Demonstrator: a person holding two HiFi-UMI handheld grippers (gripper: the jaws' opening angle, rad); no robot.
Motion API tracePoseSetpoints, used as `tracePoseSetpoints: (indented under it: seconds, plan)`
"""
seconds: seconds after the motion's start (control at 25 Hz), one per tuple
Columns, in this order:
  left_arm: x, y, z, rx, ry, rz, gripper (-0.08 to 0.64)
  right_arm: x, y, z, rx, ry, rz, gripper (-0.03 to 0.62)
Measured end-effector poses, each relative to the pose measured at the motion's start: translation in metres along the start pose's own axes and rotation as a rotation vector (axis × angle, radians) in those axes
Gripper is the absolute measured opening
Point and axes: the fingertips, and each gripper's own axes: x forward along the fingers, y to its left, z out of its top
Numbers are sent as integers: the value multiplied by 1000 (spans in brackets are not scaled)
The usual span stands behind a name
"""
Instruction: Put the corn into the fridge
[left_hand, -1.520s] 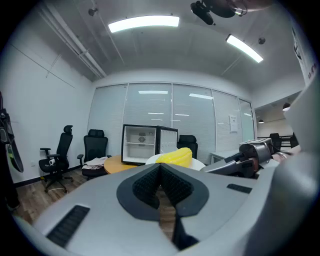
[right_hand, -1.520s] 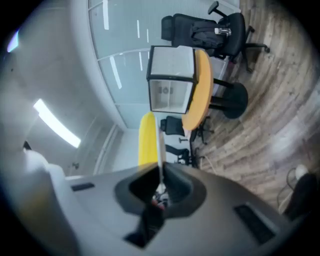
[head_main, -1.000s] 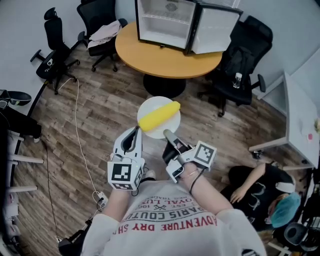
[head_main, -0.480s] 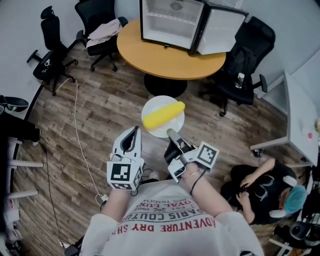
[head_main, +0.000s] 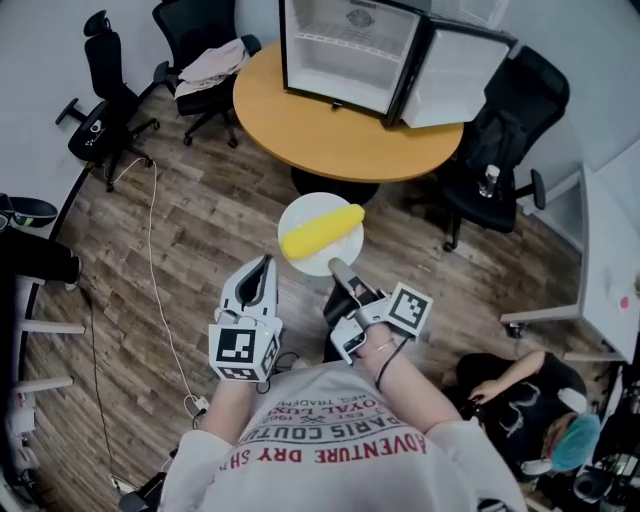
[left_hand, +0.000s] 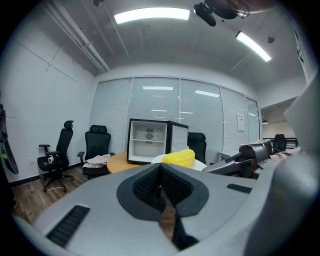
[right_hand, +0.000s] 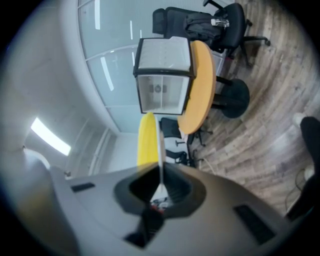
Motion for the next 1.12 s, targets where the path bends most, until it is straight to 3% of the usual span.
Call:
tracePoseSetpoints:
  seconds: [0.4, 0.64, 0.88, 1.12]
  plan:
    - [148, -11, 38, -17, -31, 84, 25, 61, 17, 142, -32, 89, -12, 38]
    - [157, -11, 34, -23, -59, 96, 25, 68, 14, 155, -62, 95, -5, 38]
    - [234, 5, 48, -19, -26, 95, 25, 116, 15, 216, -23, 88, -22, 38]
    - [293, 43, 58, -7, -36, 31, 25, 166, 11, 241, -19, 36, -32, 38]
